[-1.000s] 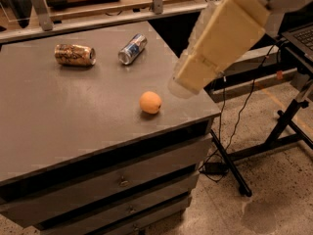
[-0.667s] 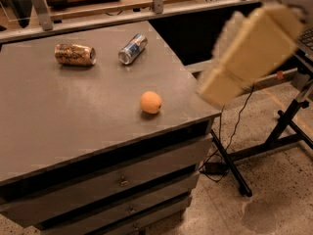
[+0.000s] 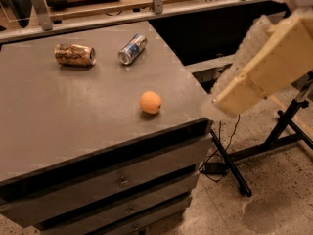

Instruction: Pick orange can

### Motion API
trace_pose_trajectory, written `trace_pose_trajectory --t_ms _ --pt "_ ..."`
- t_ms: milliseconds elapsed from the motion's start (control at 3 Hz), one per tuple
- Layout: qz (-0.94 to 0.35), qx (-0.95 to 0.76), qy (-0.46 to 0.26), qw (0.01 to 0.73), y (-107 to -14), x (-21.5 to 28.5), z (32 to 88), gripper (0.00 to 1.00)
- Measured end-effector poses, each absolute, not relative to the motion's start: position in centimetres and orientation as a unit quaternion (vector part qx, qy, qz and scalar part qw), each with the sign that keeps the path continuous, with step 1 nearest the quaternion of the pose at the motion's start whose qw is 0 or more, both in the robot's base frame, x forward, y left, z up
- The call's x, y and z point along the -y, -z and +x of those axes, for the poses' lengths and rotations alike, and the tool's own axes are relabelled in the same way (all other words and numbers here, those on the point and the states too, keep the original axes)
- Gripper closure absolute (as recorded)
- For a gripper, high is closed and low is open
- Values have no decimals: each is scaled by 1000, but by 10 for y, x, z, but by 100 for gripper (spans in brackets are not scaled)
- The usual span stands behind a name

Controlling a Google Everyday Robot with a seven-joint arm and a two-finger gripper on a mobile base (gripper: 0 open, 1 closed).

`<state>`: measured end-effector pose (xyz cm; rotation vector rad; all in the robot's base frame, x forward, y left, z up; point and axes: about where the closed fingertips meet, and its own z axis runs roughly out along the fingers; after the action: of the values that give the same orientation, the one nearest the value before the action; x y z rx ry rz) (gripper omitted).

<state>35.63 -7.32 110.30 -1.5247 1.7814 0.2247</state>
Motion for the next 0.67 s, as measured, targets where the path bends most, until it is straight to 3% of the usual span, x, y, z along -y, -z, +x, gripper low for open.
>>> trace_pose_trajectory --t_ms 667 --pt "-557 -675 -140 464 -1048 124 450 0"
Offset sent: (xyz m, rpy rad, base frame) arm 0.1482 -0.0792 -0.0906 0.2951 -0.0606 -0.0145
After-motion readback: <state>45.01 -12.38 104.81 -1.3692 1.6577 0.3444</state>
